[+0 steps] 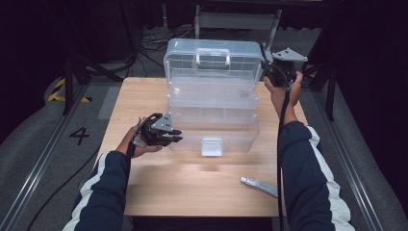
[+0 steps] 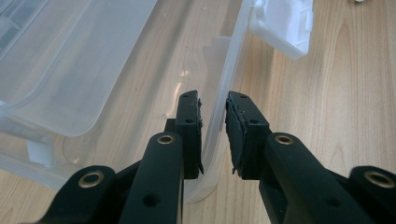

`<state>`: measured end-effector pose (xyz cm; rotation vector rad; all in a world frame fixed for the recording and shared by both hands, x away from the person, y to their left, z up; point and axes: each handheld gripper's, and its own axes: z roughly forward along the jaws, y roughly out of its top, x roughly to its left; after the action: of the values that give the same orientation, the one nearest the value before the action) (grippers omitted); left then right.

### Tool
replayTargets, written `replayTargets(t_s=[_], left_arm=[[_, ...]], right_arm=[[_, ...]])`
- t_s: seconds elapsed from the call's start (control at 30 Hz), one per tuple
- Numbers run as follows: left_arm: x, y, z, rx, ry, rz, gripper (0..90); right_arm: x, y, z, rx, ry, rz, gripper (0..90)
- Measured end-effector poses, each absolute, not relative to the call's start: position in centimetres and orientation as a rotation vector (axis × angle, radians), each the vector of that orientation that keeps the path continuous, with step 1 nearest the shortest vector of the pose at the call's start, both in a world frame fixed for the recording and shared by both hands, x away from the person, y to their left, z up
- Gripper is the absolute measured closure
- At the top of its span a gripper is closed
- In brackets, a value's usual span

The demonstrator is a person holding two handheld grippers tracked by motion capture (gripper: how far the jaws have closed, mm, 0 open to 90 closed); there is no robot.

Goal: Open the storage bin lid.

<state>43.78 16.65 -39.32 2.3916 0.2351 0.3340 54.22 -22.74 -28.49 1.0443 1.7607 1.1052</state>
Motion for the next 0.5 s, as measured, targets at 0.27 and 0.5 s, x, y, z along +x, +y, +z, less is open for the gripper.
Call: replayTargets(t_s=[0.27, 0.5], left_arm=[[43.7, 16.7, -39.4, 2.389, 0.237, 0.336, 75.4], [43.7, 16.7, -39.3, 2.391, 0.237, 0.334, 75.5]], right_arm=[[55.2, -22.8, -28.3, 1.06, 1.774, 1.112, 85.9], [56.1, -22.8, -28.1, 1.074, 1.787, 1.112, 85.7]])
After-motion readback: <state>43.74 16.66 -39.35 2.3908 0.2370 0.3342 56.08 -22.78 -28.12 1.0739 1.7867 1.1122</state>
